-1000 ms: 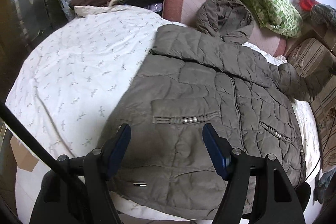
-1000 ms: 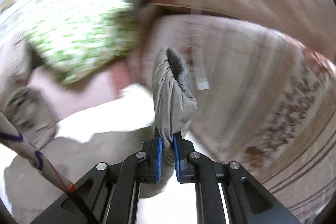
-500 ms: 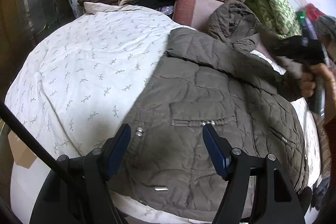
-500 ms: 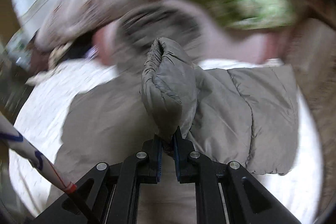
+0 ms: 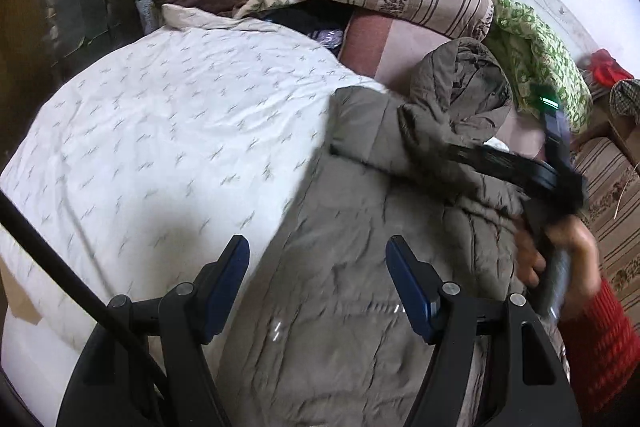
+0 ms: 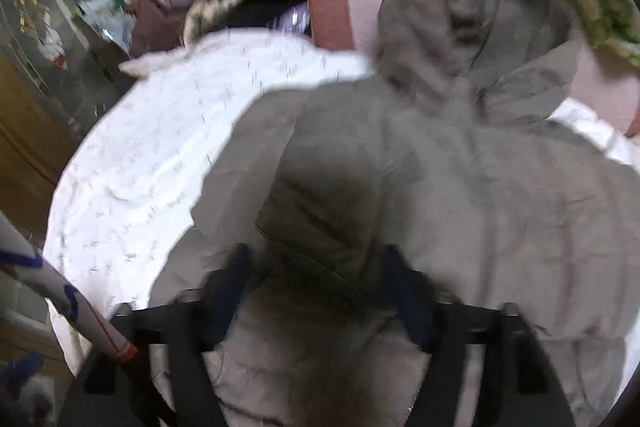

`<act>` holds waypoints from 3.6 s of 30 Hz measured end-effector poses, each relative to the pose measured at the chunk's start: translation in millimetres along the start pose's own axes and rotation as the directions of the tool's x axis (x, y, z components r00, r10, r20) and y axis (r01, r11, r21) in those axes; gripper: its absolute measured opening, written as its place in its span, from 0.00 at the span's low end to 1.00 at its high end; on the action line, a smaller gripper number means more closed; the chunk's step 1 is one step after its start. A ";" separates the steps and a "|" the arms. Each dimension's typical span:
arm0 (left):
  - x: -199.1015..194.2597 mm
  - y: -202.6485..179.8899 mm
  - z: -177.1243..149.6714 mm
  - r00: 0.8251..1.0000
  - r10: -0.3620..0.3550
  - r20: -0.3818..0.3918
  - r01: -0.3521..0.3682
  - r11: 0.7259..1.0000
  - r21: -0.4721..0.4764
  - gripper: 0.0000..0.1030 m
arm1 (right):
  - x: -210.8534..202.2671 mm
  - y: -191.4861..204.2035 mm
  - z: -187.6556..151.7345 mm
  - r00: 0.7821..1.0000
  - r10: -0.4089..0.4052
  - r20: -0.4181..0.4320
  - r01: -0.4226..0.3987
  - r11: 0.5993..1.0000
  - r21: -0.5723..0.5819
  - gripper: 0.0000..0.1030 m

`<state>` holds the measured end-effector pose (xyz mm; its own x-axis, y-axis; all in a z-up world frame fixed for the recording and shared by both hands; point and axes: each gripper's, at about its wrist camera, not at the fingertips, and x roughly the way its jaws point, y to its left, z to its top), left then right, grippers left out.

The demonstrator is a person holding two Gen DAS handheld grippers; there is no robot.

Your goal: Fold large clothes

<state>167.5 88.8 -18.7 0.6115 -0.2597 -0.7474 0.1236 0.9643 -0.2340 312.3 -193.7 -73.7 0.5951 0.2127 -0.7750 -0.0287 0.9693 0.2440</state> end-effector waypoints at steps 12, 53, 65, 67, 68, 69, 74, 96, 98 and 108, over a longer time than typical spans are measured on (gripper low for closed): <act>132.7 -96.9 98.9 0.981 -0.142 -0.133 0.156 0.982 0.103 0.68 | -100.8 -126.2 -58.6 0.988 -0.136 0.075 0.119 0.972 0.201 0.75; 110.2 -60.2 58.8 0.972 0.225 -0.074 -0.200 0.947 0.253 0.58 | -123.9 -188.7 -93.1 0.932 -0.361 0.012 0.346 0.901 0.263 0.83; 88.4 4.8 -71.2 0.941 0.281 -0.190 -0.231 0.941 0.248 0.58 | -123.6 -148.1 -239.2 0.887 -0.415 -0.202 0.452 0.871 0.194 0.82; 71.0 10.4 -85.2 0.945 0.285 -0.159 -0.238 0.935 0.261 0.58 | -131.4 -144.2 -256.2 0.885 -0.423 -0.194 0.457 0.868 0.193 0.82; 63.5 15.1 -90.1 0.948 0.278 -0.157 -0.234 0.939 0.252 0.58 | -136.5 -139.1 -265.1 0.878 -0.438 -0.192 0.470 0.864 0.178 0.82; 58.1 19.2 -93.6 0.949 0.270 -0.163 -0.227 0.944 0.240 0.58 | -139.7 -134.2 -271.6 0.871 -0.449 -0.200 0.481 0.862 0.158 0.82; 23.1 45.2 -109.1 0.949 0.233 -0.210 -0.197 0.964 0.178 0.58 | -159.8 -117.3 -290.3 0.867 -0.443 -0.229 0.478 0.869 0.130 0.82; 49.3 -60.0 15.2 0.996 0.063 0.060 -0.075 0.972 0.221 0.58 | -160.7 -32.3 -106.8 0.956 -0.290 0.044 0.284 0.954 0.099 0.83; 67.2 -61.2 23.1 0.993 0.090 0.076 -0.104 0.970 0.219 0.58 | -148.7 -32.9 -83.4 0.949 -0.311 0.058 0.306 0.948 0.086 0.83; 129.3 -10.8 29.1 0.986 0.169 0.009 -0.168 0.975 0.143 0.58 | -78.2 -77.5 85.6 0.930 -0.354 0.098 0.330 0.922 0.201 0.83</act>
<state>268.0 46.3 -94.8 0.6308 -0.0928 -0.7704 0.1291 0.9915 -0.0137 336.7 -295.9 17.8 0.6424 -0.1571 -0.7501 0.3313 0.9395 0.0871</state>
